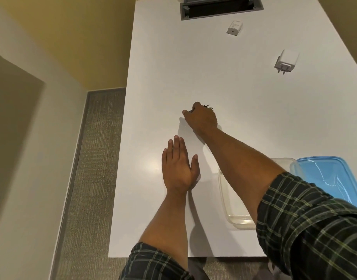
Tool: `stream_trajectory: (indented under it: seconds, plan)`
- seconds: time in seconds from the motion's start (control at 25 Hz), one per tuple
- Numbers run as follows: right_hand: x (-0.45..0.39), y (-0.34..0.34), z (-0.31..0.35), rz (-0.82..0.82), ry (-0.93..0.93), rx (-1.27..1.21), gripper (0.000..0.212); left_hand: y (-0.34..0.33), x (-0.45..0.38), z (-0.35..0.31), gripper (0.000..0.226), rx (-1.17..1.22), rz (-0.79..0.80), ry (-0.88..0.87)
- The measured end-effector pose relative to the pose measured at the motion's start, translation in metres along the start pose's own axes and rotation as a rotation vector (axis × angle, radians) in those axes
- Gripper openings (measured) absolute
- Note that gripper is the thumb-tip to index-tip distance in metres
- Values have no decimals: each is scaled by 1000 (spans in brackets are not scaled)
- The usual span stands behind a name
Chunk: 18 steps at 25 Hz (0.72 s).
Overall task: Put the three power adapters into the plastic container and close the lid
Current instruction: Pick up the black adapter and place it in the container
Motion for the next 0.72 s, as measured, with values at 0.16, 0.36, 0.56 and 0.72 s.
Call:
stream_trajectory:
  seconds: [0.16, 0.36, 0.56, 0.72]
  plan:
    - [5, 1, -7, 5, -1, 0, 28, 2, 1, -1, 72, 0, -7, -1]
    - [19, 20, -9, 46, 77, -136, 28, 3, 0, 0, 73, -9, 0, 8]
    - [56, 84, -6, -80, 169, -316, 51, 10, 3, -5, 71, -43, 97, 0]
    - [98, 126, -20, -119, 299, -199, 49, 12, 2, -10, 73, -42, 267, 16]
Point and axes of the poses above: each hand's wrist, its own x-axis away from the middle knuckle, its own y-axis out of the back of the hand, z = x × y, the point moved 10 cm from there along -x, towards the middle knuckle, and after that the axes turned 2 degrees about -x, right-handed, at the moved point
